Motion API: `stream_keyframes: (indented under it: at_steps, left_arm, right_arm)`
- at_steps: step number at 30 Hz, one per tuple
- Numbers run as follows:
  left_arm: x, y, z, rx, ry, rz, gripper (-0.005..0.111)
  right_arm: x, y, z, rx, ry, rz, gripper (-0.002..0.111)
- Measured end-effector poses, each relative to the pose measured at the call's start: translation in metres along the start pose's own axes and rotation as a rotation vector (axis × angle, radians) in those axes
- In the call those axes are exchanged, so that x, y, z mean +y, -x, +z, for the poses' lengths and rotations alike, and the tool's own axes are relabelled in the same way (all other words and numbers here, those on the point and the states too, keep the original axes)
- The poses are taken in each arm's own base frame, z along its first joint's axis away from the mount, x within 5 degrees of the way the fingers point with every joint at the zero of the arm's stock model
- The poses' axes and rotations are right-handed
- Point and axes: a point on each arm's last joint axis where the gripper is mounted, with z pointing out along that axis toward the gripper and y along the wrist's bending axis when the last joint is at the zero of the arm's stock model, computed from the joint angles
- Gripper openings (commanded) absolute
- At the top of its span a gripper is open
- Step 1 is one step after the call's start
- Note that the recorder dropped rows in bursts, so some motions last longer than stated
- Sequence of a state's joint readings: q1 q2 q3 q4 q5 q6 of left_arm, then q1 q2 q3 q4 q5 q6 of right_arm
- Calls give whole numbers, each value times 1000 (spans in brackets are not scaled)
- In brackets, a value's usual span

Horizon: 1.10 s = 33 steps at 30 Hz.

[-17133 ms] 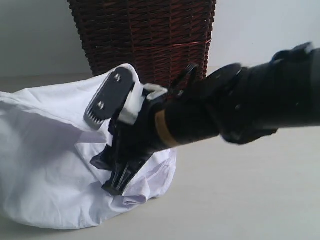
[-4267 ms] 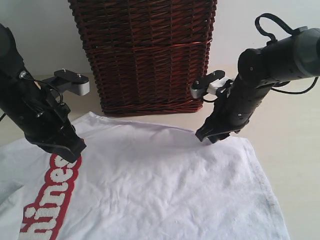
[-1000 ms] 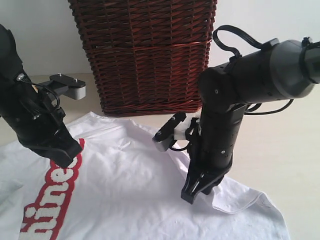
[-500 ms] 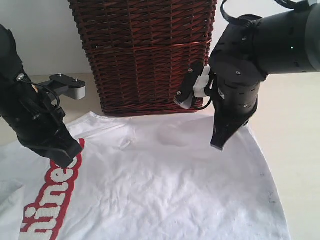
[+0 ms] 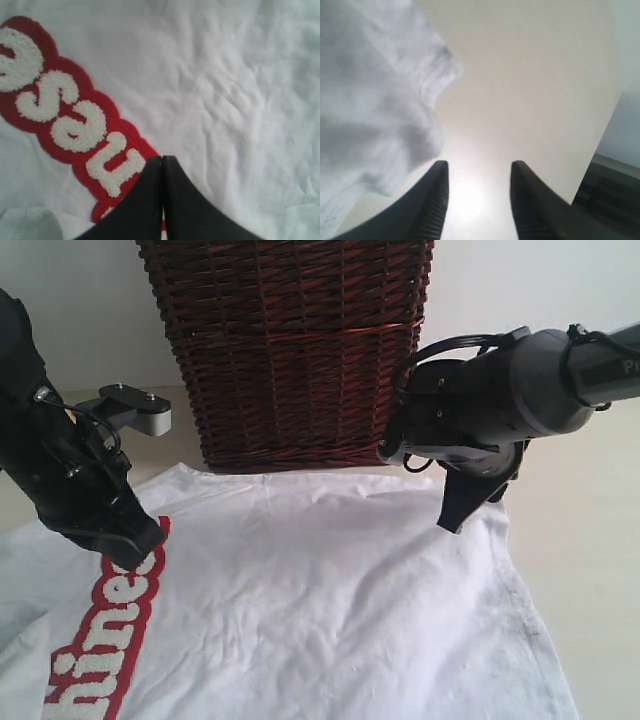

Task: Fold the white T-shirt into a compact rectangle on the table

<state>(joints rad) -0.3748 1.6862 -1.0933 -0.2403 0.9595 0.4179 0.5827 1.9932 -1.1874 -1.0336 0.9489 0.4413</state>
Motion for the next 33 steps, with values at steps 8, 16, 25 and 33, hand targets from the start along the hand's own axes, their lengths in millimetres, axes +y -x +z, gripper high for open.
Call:
stream_keyframes:
  at_steps: [8, 16, 25, 33]
  left_arm:
    - [2, -1, 0, 8, 22, -8, 0]
    - [3, -1, 0, 14, 38, -24, 0]
    - [4, -1, 0, 15, 40, -26, 0]
    - [4, -1, 0, 12, 44, -24, 0]
  right_arm:
    - [-5, 0, -3, 29, 15, 72, 49]
    - [9, 2, -17, 11, 295, 44, 23]
    - [39, 3, 9, 88, 379, -60, 0]
    - [16, -3, 49, 70, 501, 149, 0]
